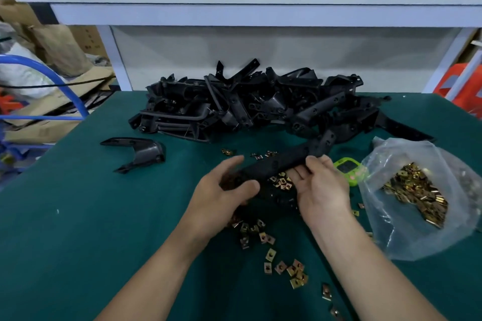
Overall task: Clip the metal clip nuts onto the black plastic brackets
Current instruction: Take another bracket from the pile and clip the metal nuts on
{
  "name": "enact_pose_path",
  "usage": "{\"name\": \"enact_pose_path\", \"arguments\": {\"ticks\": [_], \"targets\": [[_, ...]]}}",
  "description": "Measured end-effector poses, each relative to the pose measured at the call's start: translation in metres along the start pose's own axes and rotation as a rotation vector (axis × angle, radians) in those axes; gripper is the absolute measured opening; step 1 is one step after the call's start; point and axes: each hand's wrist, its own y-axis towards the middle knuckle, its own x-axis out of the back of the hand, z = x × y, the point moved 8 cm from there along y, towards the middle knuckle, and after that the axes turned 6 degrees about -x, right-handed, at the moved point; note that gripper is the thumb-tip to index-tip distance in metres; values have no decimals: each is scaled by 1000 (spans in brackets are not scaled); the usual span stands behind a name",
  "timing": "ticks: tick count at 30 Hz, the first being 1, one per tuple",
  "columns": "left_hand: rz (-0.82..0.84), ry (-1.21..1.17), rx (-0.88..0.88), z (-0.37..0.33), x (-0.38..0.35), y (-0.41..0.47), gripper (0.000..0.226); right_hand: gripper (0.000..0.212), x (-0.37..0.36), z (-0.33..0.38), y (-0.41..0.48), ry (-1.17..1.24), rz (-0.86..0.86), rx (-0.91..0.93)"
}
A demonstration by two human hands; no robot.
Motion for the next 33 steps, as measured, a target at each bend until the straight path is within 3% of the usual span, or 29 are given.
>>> {"name": "enact_pose_path", "arguments": {"ticks": [2,6,8,10,13,16,19,21,23,27,33], "targets": [[-90,-282,85,9,0,1,38,26,-3,4,-5,-75,31,12],[-285,-453,116,18,21,9,17,25,-10,24,-18,-450,90,182],[-309,-504,98,17,32,13,19,36,-16,42,-27,-826,93,360],[-264,-533,87,16,32,14,22,52,-30,43,-39,-1273,204,481],[-220,-517,28,13,23,14,27,77,-38,11,-56,-1718,372,457],[-166,-442,-17,7,16,14,26,73,-42,-8,-66,-2127,250,691],[-174,-142,-53,4,28,13,28,35,-29,0,-56,-2003,133,581],[-107,369,-99,1,33,12,24,25,-17,4,-45,-1918,81,445],[44,759,-106,4,25,10,18,18,-11,11,-39,-1926,7,464],[100,807,-99,8,20,12,13,18,-5,22,-30,-1906,-80,540],[-45,793,-144,5,16,7,8,24,-9,1,-30,-1787,187,481]]}}
